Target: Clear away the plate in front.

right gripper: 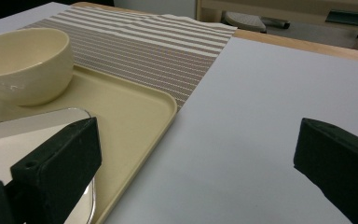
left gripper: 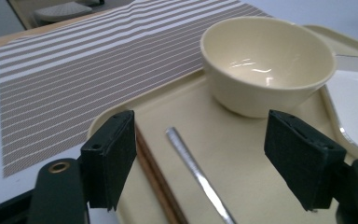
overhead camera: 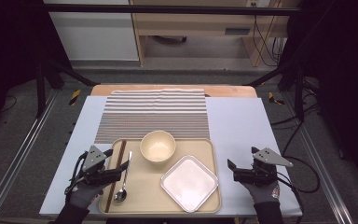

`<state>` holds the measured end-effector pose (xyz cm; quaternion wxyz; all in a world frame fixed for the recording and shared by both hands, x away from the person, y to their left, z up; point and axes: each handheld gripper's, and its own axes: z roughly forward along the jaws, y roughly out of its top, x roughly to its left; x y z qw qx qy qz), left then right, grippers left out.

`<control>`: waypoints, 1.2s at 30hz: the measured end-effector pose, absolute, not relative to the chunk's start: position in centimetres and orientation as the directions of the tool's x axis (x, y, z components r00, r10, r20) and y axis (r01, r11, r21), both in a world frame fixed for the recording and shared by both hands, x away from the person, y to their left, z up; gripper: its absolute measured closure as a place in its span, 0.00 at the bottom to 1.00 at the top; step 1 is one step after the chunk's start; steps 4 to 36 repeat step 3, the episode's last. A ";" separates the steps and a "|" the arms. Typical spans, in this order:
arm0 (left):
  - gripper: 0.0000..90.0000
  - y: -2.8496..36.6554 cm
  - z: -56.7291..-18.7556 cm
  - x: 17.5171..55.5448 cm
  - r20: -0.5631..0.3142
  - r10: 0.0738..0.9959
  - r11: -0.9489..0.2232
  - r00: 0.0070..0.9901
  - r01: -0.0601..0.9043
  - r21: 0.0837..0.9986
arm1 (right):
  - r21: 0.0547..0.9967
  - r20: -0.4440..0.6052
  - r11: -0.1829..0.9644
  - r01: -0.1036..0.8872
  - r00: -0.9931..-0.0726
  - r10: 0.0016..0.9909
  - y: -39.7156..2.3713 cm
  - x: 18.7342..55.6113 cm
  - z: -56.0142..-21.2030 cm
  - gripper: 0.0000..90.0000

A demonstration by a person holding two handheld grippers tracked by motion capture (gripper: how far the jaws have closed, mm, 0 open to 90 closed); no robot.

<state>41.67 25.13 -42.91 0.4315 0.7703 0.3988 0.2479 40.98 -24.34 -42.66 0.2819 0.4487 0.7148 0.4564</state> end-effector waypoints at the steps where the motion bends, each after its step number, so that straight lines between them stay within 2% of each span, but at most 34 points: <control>1: 0.27 25.5 -43.0 41.7 0.039 0.835 -0.307 0.549 0.406 0.861 | 0.906 0.008 0.179 0.384 -0.437 0.899 -24.3 41.0 -42.6 0.01; 3: 0.26 26.2 -43.3 41.9 0.030 0.849 -0.293 0.527 0.423 0.857 | 0.906 0.009 0.177 0.384 -0.436 0.900 -24.4 41.0 -42.6 0.01; 36: 0.26 26.2 -43.3 41.9 0.030 0.849 -0.293 0.527 0.423 0.857 | 0.906 0.009 0.177 0.384 -0.436 0.900 -24.4 41.0 -42.6 0.01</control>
